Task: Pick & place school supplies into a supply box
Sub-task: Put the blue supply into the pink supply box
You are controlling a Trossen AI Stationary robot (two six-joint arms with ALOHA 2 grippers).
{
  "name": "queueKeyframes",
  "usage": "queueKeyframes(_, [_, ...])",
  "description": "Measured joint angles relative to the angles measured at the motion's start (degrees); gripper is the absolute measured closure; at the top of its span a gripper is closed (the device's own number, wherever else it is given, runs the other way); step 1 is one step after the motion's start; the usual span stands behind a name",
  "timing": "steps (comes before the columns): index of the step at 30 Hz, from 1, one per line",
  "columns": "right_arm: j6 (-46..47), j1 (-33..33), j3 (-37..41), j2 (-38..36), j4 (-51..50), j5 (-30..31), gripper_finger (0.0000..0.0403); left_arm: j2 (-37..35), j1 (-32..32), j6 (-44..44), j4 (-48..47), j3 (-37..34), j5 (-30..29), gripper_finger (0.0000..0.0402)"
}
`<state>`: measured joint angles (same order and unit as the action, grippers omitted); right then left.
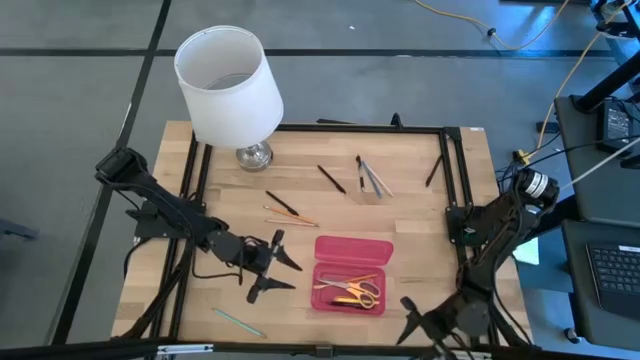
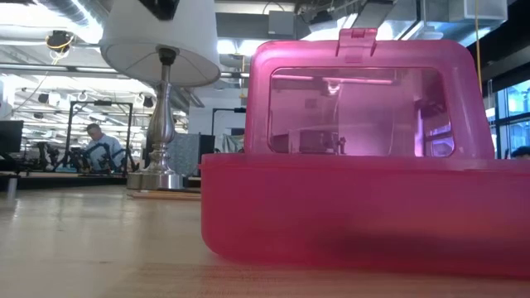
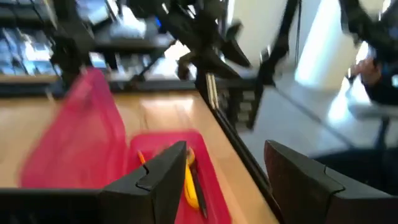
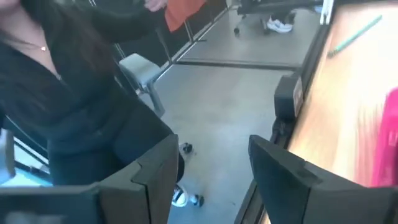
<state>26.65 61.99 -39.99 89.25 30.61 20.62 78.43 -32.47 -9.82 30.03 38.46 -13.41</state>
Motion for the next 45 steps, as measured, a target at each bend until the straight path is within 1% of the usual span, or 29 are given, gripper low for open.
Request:
queueKeyframes(2, [2.07,-0.26,1.24,0.07,0.55,-0.07,0.0205,0.19,-1.28,-1.54,-11.0,4.67,-1.1,0.0194])
queueKeyframes(3, [3.62,-0.29,1.52,0.07,0.7,-0.09,0.0205,0.25,-2.15,-2.86,-17.6,7.13,-2.67,0.0194])
queueKeyframes(5, [5.4,-0.32,1.96,0.07,0.98,-0.04,0.0205,1.1,-3.82,-6.91,-29.82,12.07,-5.94,0.0194])
queueKeyframes(7, [6.07,-0.35,2.03,0.07,0.94,-0.03,0.0205,2.01,-5.61,-11.78,-40.0,15.91,-7.46,0.0194])
queueKeyframes(8, [6.08,-0.32,2.03,0.07,1.04,-0.04,0.0205,2.64,-6.6,-14.6,-43.79,17.53,-7.48,0.0194])
queueKeyframes(10, [6.03,-0.32,2.03,0.07,1.12,-0.07,0.0205,4.2,-8.48,-19.88,-47.22,19.63,-7.04,0.0194])
queueKeyframes(15, [5.12,-0.32,2.03,0.07,0.83,0.26,0.0205,9.34,-13.01,-28.61,-48.27,21.5,-6.05,0.0194])
queueKeyframes(19, [3.72,-0.32,2.03,0.07,0.73,0.31,0.0205,15.27,-16.01,-30.16,-48.2,22.96,-5.57,0.0194])
queueKeyframes(21, [3.72,-0.32,2.03,0.07,0.73,0.42,0.0205,18.09,-17.13,-31.26,-48.02,23.7,-4.11,0.0194])
queueKeyframes(26, [3.7,-0.32,2.01,0.09,0.74,2.91,0.0205,24.85,-18.83,-36.97,-48.27,26.18,1.52,0.0194])
queueKeyframes(31, [2.33,-0.32,2.01,0.09,0.65,5.81,0.0205,29.74,-19.67,-37.12,-52.65,29.36,4.25,0.0194])
queueKeyframes(34, [1.49,-0.32,2.01,0.11,0.61,6.78,0.0205,31.77,-19.63,-37.27,-54.15,30.71,4.26,0.0194])
queueKeyframes(40, [1.38,-0.32,2.01,0.11,0.4,6.8,0.0205,34.83,-19.98,-33.37,-54.06,32.5,2.99,0.0196])
queueKeyframes(45, [1.36,-0.32,2.01,0.11,0.33,6.93,0.0205,35.97,-20.64,-33.57,-55.58,32.79,2.71,0.0222])
